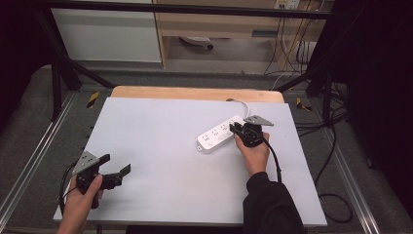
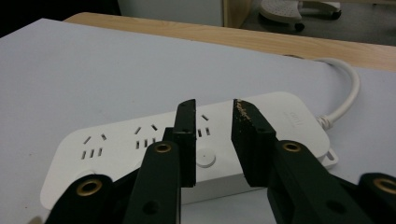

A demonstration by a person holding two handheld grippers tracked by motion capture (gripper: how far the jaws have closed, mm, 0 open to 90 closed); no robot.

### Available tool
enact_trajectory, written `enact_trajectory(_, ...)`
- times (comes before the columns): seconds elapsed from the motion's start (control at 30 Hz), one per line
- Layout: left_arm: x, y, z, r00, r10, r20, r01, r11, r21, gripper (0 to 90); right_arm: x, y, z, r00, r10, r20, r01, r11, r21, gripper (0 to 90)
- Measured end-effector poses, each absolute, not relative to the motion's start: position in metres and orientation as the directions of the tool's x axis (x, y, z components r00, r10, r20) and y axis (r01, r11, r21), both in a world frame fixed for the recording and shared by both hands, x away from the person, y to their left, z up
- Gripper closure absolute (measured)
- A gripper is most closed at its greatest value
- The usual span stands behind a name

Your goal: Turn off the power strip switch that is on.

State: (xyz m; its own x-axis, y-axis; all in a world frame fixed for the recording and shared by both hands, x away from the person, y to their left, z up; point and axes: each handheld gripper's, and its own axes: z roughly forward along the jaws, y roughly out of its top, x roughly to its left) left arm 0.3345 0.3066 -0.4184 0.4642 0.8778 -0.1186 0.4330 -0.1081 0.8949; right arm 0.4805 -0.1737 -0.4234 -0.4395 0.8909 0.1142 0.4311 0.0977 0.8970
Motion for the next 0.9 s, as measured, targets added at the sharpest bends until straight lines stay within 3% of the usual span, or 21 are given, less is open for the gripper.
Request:
enact_trajectory(0.3, 0.335, 0.306, -0.419, 0.464, 0.878, -0.116, 0.432, -0.111, 0.895, 7.4, 0.478, -0.177, -0.417, -0.434, 0.895, 0.101, 0.387, 0.084, 0.918, 52.0)
enact_trajectory(0.6, 0.335, 0.306, -0.419, 0.464, 0.878, -0.116, 0.435, -0.112, 0.893, 7.4, 0.480, -0.179, -0.416, -0.426, 0.901, 0.084, 0.331, 0.069, 0.941, 19.4)
enact_trajectory(0.9, 0.335, 0.307, -0.419, 0.465, 0.878, -0.113, 0.432, -0.114, 0.894, 7.4, 0.473, -0.184, -0.407, -0.429, 0.894, 0.127, 0.375, 0.048, 0.926, 5.9)
